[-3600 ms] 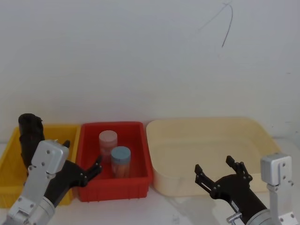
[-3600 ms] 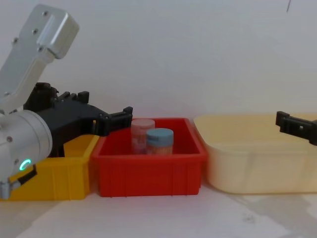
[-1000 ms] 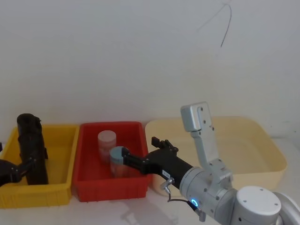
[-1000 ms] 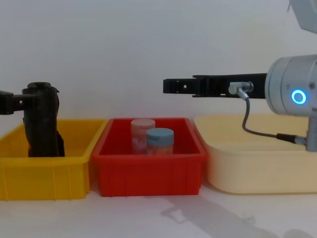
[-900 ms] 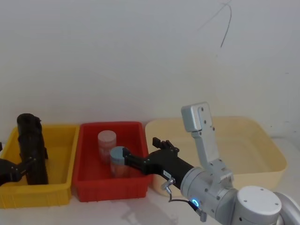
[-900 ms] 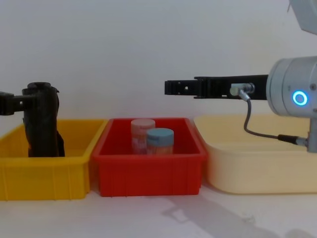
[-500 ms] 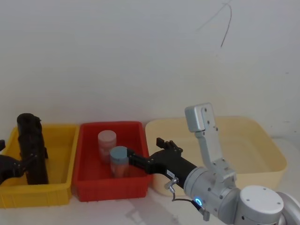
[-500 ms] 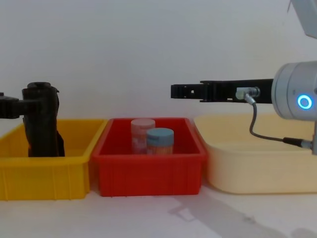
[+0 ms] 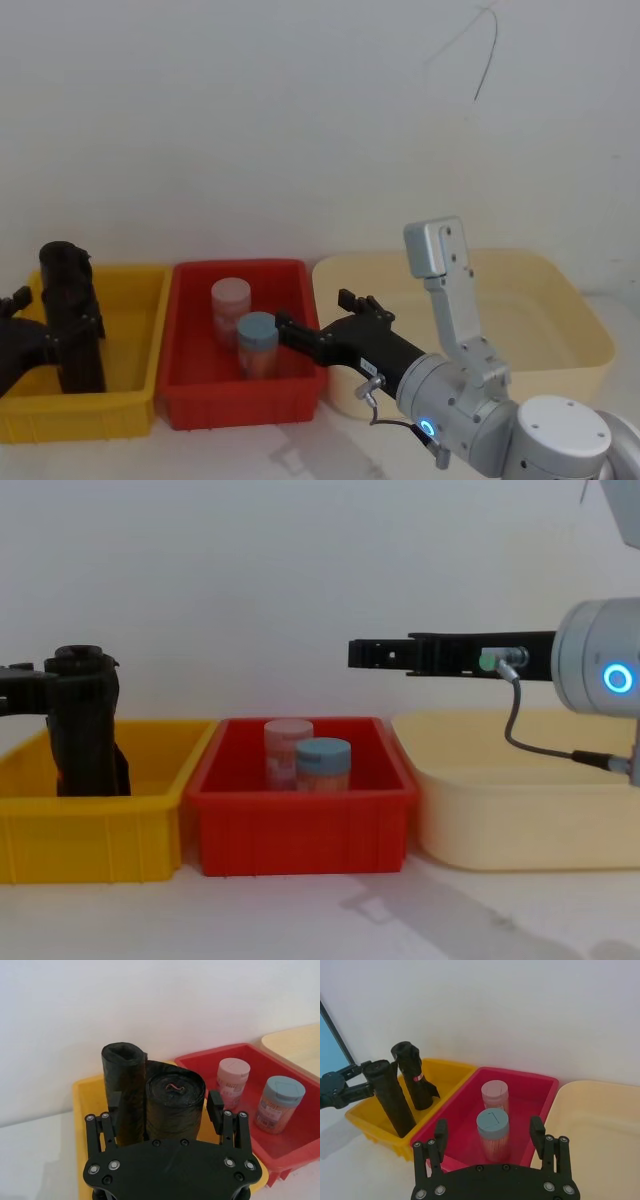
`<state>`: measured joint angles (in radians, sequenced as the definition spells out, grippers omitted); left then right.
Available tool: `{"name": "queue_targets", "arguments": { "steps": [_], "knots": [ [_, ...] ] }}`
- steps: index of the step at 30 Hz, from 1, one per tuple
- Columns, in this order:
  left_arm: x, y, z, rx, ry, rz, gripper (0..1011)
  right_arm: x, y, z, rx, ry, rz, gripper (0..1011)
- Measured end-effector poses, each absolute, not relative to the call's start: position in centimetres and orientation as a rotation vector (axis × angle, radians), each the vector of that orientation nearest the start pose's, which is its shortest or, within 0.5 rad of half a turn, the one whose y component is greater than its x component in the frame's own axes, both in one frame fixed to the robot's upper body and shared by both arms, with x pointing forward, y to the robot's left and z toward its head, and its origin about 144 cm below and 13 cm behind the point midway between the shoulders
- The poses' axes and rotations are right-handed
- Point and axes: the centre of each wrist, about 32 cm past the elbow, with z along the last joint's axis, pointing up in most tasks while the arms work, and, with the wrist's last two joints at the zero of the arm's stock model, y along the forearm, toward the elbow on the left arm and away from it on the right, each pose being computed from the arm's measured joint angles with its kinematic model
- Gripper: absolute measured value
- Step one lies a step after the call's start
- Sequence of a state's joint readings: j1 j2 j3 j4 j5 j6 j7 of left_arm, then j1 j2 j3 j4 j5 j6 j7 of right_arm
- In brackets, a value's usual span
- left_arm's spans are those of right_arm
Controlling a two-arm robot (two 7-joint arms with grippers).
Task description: Pick up the garbage bag with the one hand and transfer it to the other hand.
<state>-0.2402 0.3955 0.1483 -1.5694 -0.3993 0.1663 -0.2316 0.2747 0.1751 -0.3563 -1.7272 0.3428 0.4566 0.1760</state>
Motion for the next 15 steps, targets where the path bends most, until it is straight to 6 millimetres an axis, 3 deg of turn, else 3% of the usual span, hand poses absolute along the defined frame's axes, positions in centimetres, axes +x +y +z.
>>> {"name": "queue_targets", "arguments": {
  "steps": [10,15],
  "knots": [
    [52.42,29.94,122.43,-0.026,-0.024,1.177,1001,49.71,-15.56,126.47,-0.039,0.126,-0.957,1000],
    [52.59,29.98,122.30,-0.035,-0.023,1.170,926,49.76,-15.26,126.59,-0.036,0.125,-0.950,1000]
  ]
}}
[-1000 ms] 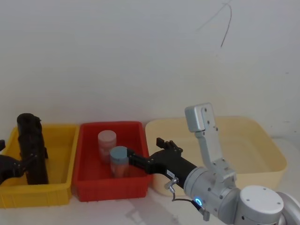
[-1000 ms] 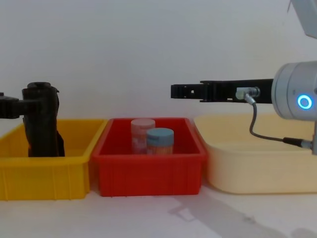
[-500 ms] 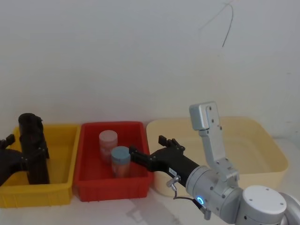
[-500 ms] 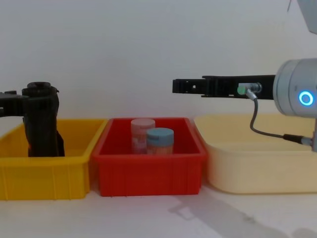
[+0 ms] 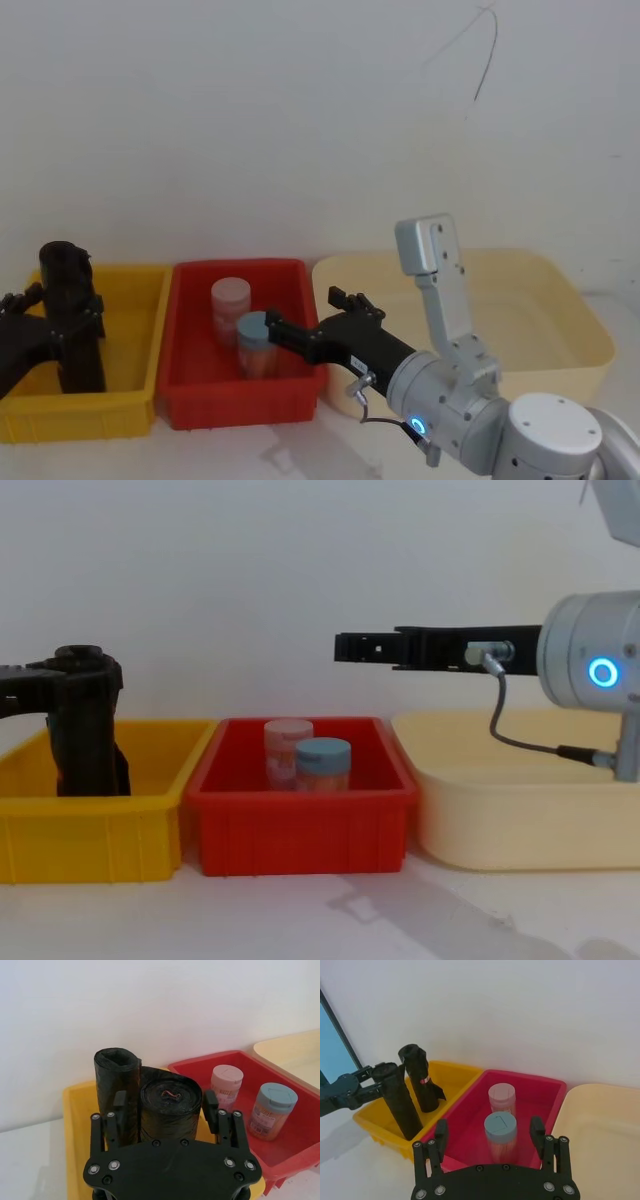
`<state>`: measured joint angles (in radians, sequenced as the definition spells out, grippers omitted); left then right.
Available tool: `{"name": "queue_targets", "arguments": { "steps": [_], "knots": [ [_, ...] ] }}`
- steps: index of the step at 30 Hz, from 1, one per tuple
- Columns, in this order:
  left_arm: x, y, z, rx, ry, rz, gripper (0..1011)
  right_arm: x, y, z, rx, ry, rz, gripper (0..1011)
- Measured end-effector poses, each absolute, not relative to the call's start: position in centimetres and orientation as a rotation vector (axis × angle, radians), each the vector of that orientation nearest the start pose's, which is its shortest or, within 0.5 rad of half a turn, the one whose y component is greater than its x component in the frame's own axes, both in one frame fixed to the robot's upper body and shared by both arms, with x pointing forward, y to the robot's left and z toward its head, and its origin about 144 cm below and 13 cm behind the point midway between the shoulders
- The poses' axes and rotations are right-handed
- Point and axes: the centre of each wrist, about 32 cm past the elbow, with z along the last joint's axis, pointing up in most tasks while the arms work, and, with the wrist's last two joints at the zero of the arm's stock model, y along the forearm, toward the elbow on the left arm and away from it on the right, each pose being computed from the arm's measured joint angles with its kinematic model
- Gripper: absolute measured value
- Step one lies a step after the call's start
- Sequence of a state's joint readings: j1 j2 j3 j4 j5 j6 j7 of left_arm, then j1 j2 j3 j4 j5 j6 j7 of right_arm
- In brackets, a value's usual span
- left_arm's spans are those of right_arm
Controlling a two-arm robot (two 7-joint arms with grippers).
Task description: Pick up the garbage bag with the one hand and transfer it to the other hand.
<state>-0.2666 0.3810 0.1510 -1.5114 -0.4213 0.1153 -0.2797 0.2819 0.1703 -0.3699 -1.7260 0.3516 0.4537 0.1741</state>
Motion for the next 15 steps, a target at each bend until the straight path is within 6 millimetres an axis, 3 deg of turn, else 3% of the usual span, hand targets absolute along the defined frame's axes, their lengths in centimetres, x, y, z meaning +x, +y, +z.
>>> {"name": "queue_targets", "arguments": {
  "steps": [8,10,15],
  "knots": [
    [52.8,30.0,122.2,-0.044,-0.023,1.163,727,50.2,-14.7,126.6,-0.042,0.127,-0.949,1000],
    [52.8,30.0,122.1,-0.047,-0.023,1.161,630,50.5,-14.5,126.4,-0.054,0.128,-0.951,1000],
    [52.9,30.0,122.1,-0.049,-0.023,1.159,574,51.0,-14.0,126.1,-0.073,0.125,-0.952,1000]
  ]
}}
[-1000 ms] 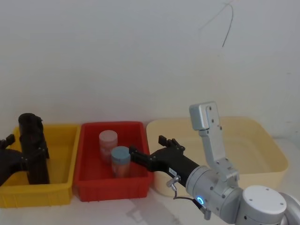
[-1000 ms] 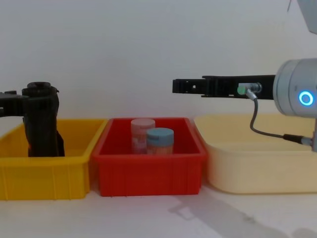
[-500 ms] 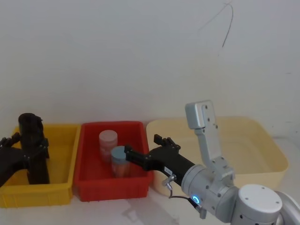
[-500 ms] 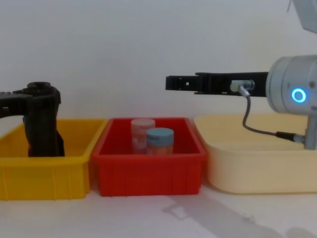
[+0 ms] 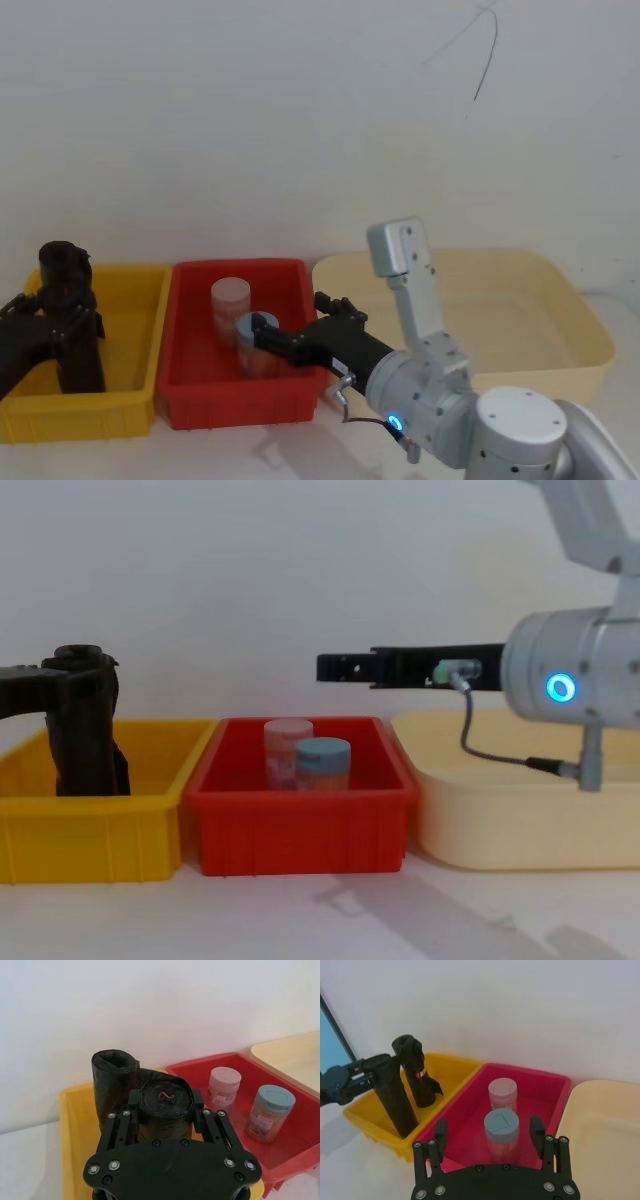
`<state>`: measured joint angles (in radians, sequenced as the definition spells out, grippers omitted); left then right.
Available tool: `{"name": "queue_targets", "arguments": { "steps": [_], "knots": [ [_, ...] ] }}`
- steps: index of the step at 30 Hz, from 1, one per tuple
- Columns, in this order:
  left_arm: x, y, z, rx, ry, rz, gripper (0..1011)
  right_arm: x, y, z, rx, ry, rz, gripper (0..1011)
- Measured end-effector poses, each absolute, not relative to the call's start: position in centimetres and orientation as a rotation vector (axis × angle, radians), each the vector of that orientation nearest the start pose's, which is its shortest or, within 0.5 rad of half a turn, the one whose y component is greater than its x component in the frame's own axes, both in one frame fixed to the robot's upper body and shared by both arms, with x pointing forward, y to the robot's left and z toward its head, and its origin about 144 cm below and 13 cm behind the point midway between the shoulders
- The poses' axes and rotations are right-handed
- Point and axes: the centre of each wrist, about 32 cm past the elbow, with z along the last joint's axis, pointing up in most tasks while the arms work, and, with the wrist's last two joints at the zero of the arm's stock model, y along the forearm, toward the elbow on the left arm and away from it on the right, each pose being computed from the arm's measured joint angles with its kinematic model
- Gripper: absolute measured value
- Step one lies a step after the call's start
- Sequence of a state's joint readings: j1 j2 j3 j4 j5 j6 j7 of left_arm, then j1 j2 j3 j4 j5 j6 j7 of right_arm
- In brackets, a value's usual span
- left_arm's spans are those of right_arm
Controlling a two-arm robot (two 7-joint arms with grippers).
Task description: Pick up the garbage bag with the one hand and transfer it to the other hand.
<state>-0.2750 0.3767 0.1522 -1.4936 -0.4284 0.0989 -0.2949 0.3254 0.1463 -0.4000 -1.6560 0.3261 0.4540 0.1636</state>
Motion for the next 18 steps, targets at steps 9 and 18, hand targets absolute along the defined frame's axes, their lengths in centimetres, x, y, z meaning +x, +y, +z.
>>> {"name": "queue_targets", "arguments": {
  "steps": [9,18],
  "knots": [
    [52.9,30.0,122.0,-0.052,-0.023,1.157,553,52.0,-12.2,125.2,-0.127,0.120,-0.939,999],
    [53.0,30.0,122.0,-0.054,-0.023,1.156,554,52.9,-10.2,124.5,-0.165,0.110,-0.915,1000]
  ]
}}
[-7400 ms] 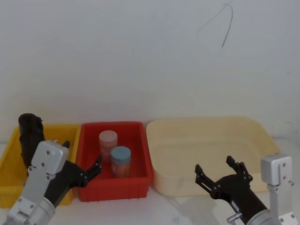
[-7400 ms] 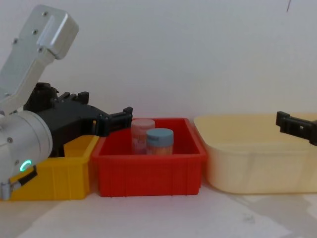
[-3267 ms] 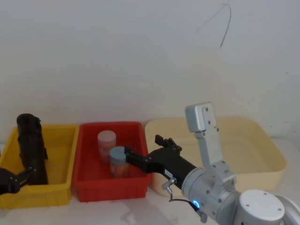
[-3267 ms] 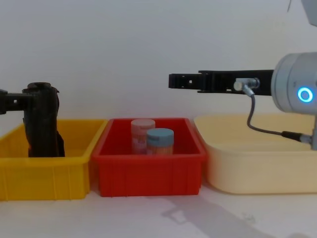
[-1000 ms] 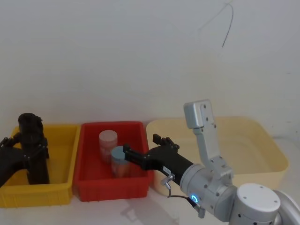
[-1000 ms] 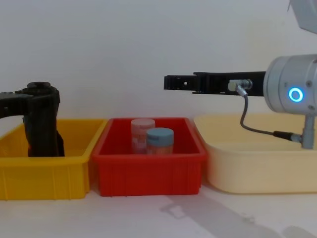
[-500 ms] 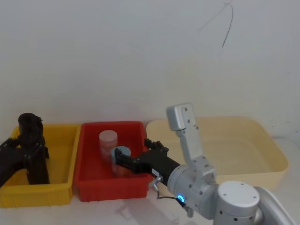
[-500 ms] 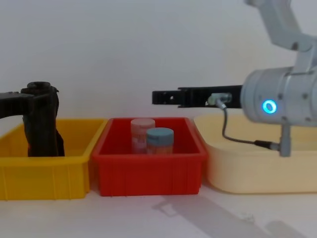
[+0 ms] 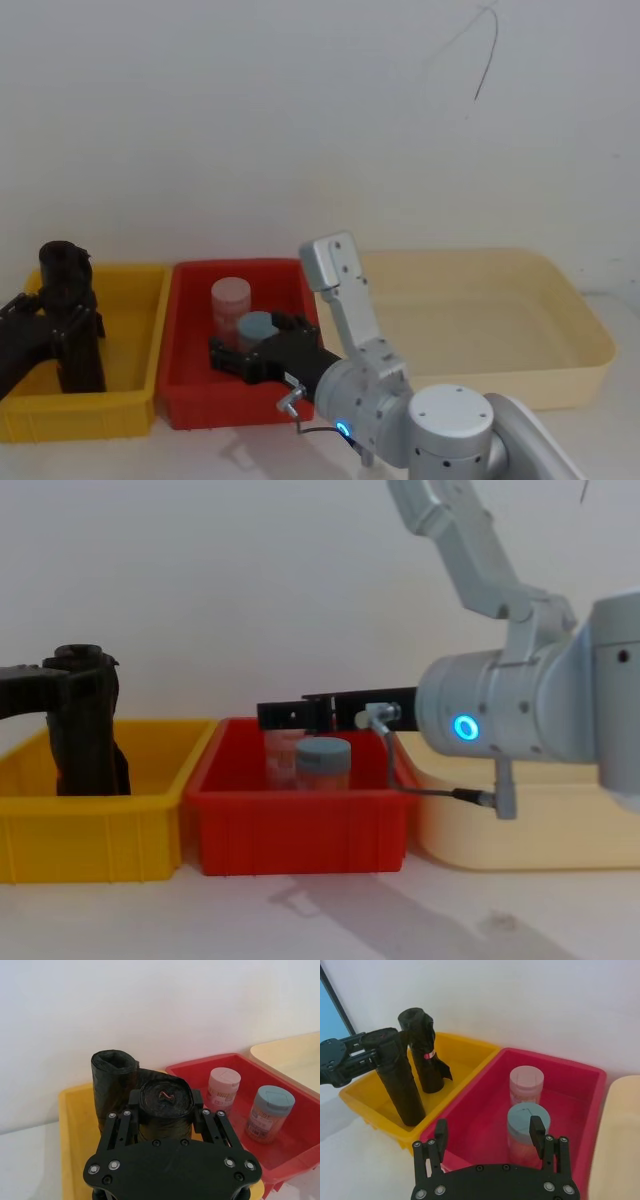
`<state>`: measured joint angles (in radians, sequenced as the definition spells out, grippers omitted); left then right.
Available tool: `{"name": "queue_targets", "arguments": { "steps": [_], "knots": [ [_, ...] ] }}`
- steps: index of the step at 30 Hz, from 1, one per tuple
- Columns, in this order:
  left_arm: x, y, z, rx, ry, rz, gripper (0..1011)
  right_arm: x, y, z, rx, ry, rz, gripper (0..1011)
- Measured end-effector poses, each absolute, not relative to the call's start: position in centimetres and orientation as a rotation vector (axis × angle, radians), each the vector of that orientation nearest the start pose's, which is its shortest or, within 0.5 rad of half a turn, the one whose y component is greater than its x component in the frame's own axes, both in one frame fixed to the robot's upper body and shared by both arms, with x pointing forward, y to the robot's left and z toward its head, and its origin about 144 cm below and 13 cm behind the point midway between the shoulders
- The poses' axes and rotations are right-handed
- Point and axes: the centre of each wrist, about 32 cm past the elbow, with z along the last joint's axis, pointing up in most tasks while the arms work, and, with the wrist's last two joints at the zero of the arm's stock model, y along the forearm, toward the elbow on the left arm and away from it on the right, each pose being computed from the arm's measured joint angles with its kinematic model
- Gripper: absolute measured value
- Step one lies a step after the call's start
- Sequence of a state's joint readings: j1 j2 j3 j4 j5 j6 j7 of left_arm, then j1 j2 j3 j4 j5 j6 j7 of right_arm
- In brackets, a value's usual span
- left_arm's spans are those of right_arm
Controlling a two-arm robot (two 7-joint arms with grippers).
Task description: Pick up the garbage bag with the one hand and transfer it to the other hand.
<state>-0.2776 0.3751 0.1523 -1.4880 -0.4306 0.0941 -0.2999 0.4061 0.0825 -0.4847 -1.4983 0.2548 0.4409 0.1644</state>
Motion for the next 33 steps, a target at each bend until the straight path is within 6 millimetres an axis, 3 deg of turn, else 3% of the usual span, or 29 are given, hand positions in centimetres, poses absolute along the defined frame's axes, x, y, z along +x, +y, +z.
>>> {"name": "queue_targets", "arguments": {
  "steps": [17,33],
  "knots": [
    [53.0,30.1,122.0,-0.055,-0.023,1.155,554,55.4,-8.5,124.9,-0.176,0.067,-0.920,1000],
    [53.0,30.1,122.0,-0.054,-0.023,1.155,554,57.5,-8.5,124.5,-0.234,0.021,-0.939,1000]
  ]
}}
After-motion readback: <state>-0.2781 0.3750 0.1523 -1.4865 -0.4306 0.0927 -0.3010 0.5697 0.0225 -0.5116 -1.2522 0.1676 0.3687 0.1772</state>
